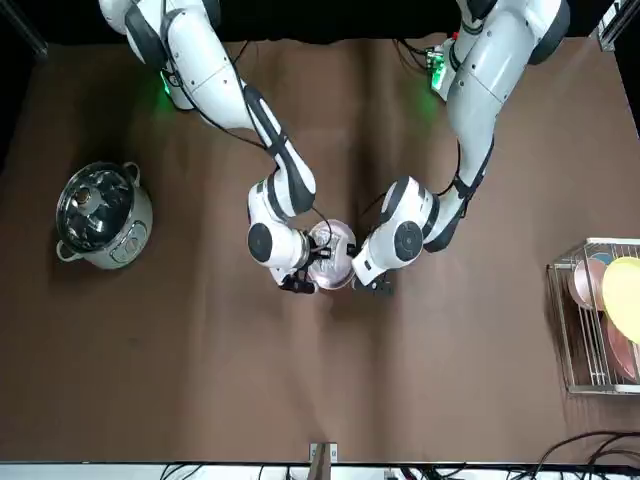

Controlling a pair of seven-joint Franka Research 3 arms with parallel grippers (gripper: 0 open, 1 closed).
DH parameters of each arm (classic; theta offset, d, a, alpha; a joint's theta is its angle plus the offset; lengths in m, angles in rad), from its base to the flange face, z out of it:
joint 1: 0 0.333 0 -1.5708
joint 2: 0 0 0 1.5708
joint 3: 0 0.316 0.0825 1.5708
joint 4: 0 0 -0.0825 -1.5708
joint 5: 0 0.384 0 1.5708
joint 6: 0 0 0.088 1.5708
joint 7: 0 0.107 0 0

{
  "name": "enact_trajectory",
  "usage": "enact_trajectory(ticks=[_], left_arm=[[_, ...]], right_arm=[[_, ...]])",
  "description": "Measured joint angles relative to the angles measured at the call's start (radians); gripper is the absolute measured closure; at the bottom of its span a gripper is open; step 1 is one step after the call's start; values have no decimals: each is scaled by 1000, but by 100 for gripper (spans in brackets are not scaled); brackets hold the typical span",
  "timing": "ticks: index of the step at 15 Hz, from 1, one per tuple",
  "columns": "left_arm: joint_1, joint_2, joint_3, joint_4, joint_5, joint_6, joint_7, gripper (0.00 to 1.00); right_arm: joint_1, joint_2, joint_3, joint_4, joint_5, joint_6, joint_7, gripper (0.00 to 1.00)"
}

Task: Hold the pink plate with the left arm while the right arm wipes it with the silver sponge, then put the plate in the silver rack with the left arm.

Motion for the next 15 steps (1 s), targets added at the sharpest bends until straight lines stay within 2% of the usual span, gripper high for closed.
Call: enact_trajectory(ticks=[5,10,12,15], left_arm=[[0,0,0,0,0,0,0,97],[1,0,0,0,0,0,0,97],[3,0,0,0,0,0,0,97],[4,0,1,0,0,1,0,97]], right_arm=[[30,0,2,1,0,33,27,99],[-2,-1,-3,13,0,50,38,99],[-22,-5,-3,31,0,-18,38,99],[-50,-13,-4,84,0,-179,59,99]])
